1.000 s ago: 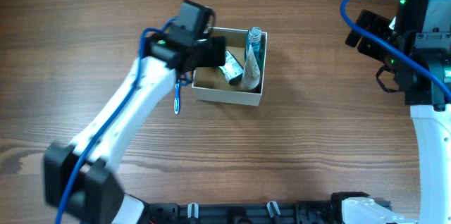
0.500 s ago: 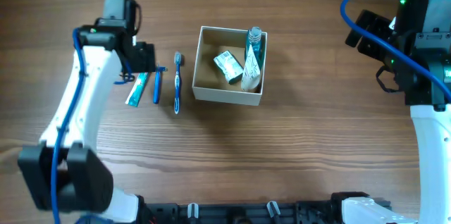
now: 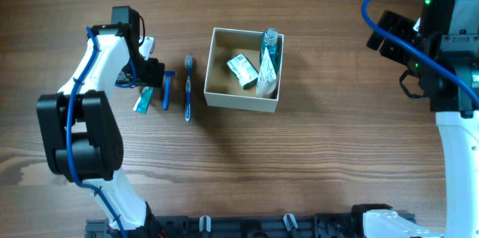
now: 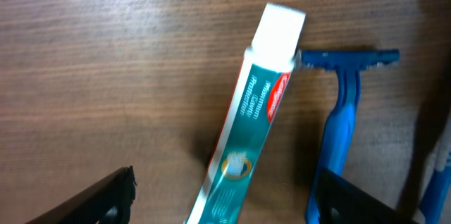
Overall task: Pack container
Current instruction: 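Grasp the toothpaste tube and place it into the box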
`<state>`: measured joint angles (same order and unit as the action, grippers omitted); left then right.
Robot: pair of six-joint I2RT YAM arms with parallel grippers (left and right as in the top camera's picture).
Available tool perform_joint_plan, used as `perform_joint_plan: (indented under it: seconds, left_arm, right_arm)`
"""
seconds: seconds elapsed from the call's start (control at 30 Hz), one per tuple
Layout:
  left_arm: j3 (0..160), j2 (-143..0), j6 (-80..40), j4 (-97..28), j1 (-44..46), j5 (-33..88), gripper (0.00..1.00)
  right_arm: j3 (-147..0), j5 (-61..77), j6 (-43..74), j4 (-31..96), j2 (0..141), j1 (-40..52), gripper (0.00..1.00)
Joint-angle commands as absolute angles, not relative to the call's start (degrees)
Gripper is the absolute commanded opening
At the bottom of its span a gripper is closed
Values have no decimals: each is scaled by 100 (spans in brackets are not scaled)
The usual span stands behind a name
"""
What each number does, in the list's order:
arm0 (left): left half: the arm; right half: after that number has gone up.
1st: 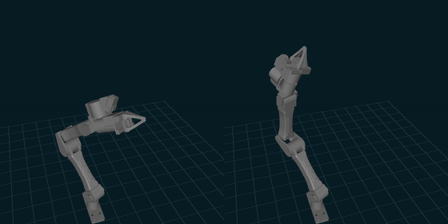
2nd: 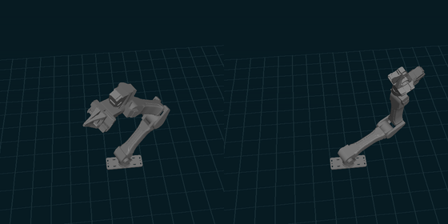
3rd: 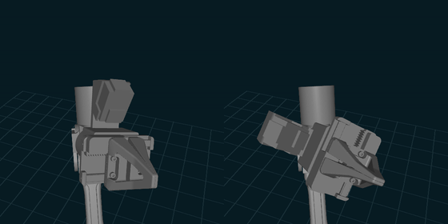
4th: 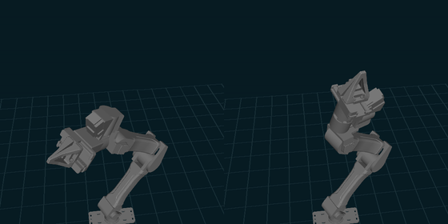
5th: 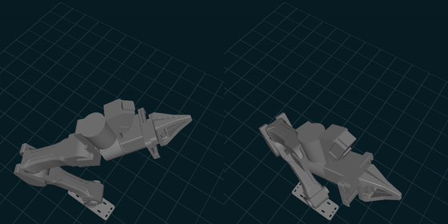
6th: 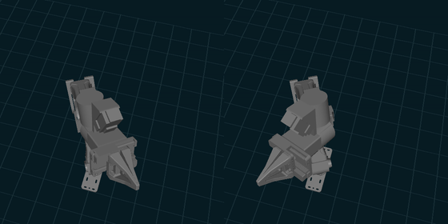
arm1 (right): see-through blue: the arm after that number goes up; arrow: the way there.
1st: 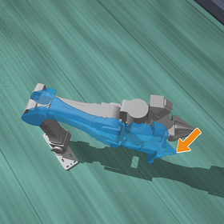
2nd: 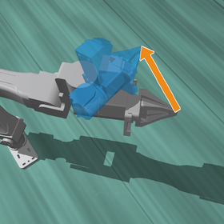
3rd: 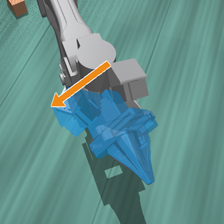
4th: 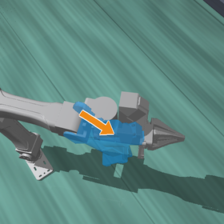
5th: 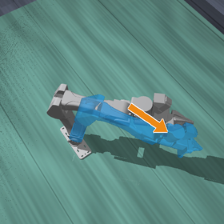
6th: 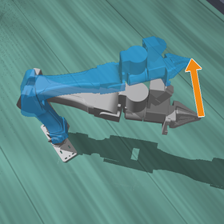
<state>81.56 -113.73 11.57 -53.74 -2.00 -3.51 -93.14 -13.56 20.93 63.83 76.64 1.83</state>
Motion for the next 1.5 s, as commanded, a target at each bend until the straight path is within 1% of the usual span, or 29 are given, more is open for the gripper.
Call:
perform_joint_plan:
  seconds: [0.0, 0.13, 0.2, 0.23, 0.3, 0.33, 0.37, 0.4, 0.47, 0.5, 0.53, 0.63, 0.83, 1.03, 1.17, 1.23, 1.33, 1.47]
  left_arm:
    - [8171, -11625, 1374, -5247, -244, -178, 81]
    - [8171, -11828, 1374, -5144, -276, -174, 80]
    - [8171, -11900, 1374, -5140, -274, -174, 78]
    - [8171, -11944, 1374, -5137, -274, -174, 75]
    - [8171, -11987, 1372, -5142, -274, -174, 67]
    - [8171, -12005, 1372, -5144, -274, -174, 61]
    - [8171, -12005, 1347, -5148, -274, -174, 49]
    - [8171, -12005, 1282, -5148, -276, -178, 41]
    - [8171, -12005, 1087, -5148, -281, -213, 33]
    - [8171, -12003, 947, -5166, -281, -250, 26]
    - [8171, -12003, 871, -5177, -281, -257, 23]
    - [8173, -11968, 523, -5258, -281, -259, 22]
    - [8300, -11502, 49, -5743, -274, -222, 4]
    - [8468, -10678, -250, -6206, -134, 333, 4]
    - [8468, -9924, -399, -6217, 165, 1164, 4]
    - [8468, -9561, -528, -6086, 419, 1474, 4]
    - [8466, -9181, -805, -5725, 941, 1474, 4]
    - [8464, -9166, -895, -5100, 1682, 1404, 4]
  right_arm:
    - [-9417, -1350, 2102, 6368, 7629, 180, 100]
    - [-9417, -1352, 2102, 6368, 7629, 180, 100]
    - [-9417, -1350, 2102, 6368, 7629, 180, 100]
    - [-9417, -1352, 2102, 6368, 7629, 180, 100]
    - [-9417, -1352, 2104, 6366, 7629, 180, 100]
    - [-9417, -1350, 2102, 6366, 7629, 180, 100]
    - [-9417, -1350, 2104, 6368, 7629, 180, 100]
    - [-9417, -1352, 2104, 6366, 7629, 180, 100]
    - [-9417, -1352, 2102, 6368, 7629, 180, 100]
    - [-9417, -1350, 2102, 6366, 7629, 180, 100]
    - [-9417, -1350, 2104, 6368, 7629, 180, 100]
    - [-9417, -1350, 2102, 6366, 7629, 180, 100]
    - [-9417, -1350, 2104, 6366, 7629, 180, 100]
    - [-9417, -1352, 2104, 6366, 7629, 180, 100]
    - [-9417, -1350, 2104, 6368, 7629, 180, 100]
    - [-9417, -1350, 2104, 6366, 7629, 180, 100]
    - [-9417, -1352, 2104, 6368, 7629, 180, 100]
    - [-9417, -1350, 2102, 6368, 7629, 180, 100]
